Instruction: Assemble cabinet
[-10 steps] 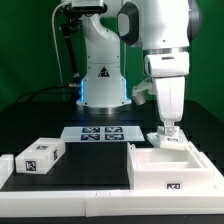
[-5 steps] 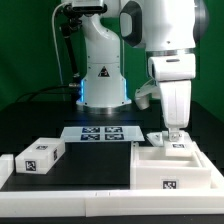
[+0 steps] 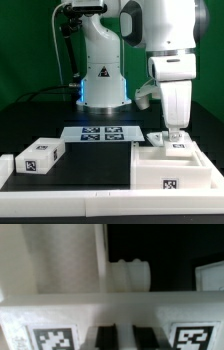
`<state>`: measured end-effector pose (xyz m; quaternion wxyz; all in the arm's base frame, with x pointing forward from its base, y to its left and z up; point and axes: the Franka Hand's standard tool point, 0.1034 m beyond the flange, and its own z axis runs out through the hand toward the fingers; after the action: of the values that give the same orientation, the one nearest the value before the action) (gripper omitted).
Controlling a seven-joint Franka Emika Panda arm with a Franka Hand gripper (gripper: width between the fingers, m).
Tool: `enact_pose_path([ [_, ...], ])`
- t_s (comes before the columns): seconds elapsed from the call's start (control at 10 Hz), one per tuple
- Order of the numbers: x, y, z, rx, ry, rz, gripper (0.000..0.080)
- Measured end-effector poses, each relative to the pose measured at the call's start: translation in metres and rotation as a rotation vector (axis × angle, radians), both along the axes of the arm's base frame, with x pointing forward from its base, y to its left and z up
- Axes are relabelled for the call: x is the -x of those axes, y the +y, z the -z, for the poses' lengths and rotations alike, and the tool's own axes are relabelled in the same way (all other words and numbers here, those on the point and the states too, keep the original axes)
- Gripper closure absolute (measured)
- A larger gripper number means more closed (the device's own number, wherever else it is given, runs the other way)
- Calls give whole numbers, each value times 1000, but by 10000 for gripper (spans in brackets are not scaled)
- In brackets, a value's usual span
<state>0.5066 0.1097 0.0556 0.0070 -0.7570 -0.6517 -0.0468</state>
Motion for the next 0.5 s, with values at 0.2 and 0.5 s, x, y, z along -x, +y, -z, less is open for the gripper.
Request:
enact_pose_path([
  [0.2,-18,-3,-1,0,3,2,729],
  [0.5,-43,-7,-2,-5,-1,12,729],
])
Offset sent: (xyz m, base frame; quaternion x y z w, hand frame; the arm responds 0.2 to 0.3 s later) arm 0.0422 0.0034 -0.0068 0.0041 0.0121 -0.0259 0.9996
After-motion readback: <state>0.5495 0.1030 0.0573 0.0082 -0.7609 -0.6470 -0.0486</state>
